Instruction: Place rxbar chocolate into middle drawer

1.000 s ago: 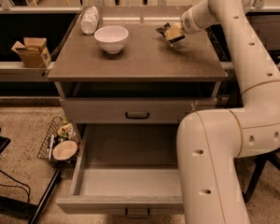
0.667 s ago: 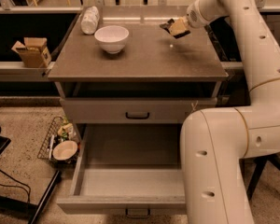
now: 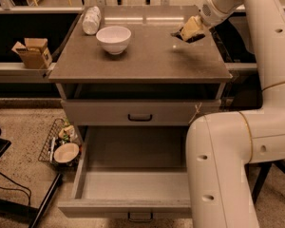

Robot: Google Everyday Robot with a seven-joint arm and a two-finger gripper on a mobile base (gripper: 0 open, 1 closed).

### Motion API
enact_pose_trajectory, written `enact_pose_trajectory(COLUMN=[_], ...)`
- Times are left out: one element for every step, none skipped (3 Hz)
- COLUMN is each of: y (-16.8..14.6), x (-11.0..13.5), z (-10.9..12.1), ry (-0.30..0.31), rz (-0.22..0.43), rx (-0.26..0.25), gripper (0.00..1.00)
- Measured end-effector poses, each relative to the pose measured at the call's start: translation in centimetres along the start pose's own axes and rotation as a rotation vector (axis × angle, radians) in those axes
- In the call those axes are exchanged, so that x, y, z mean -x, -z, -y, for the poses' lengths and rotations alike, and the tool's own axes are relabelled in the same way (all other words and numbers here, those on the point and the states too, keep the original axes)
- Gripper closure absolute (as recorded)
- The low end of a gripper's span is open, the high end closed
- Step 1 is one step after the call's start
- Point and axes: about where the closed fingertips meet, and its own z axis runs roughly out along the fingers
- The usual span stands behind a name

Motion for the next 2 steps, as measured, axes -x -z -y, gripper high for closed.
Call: enact_pose_trajectory(y=[0.4,0.7], x=[-2.2,-0.6], z=[-2.1,-2.3], ry=[-0.012,0.012], rz=[-0.104,-0.048], rx=[-0.056,-0.072], gripper=[1.0,1.0])
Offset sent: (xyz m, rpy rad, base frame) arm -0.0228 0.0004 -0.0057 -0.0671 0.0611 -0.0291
